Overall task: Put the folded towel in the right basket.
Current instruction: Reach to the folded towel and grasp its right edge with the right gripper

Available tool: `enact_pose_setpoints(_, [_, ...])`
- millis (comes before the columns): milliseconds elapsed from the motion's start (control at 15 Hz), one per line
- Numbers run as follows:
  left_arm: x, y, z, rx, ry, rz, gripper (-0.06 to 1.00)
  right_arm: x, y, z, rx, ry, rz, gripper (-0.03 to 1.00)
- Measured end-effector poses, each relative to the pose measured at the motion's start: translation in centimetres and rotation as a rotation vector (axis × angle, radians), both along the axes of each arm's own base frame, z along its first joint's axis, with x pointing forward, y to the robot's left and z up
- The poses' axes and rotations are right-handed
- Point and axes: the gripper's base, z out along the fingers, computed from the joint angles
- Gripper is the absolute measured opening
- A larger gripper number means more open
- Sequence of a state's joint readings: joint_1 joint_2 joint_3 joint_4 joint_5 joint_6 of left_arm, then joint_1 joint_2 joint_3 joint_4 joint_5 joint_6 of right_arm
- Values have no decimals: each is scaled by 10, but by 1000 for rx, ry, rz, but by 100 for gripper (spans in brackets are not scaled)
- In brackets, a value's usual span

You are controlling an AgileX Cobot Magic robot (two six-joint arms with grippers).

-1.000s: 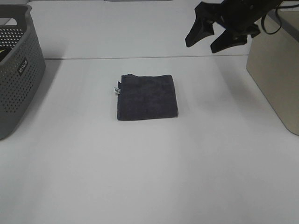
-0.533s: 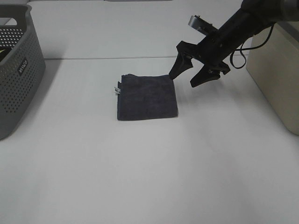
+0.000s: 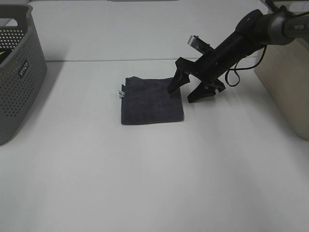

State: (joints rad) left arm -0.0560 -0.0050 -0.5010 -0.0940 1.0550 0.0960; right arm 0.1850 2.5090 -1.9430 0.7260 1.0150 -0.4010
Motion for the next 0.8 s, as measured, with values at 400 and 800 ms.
enact_pose_setpoints(400, [0, 0, 0, 0, 0, 0, 98, -1, 23, -11, 20, -19, -7, 48])
enact_pose_setpoints(800, [0, 0, 0, 0, 0, 0, 98, -3, 33, -14, 2, -37, 9, 6])
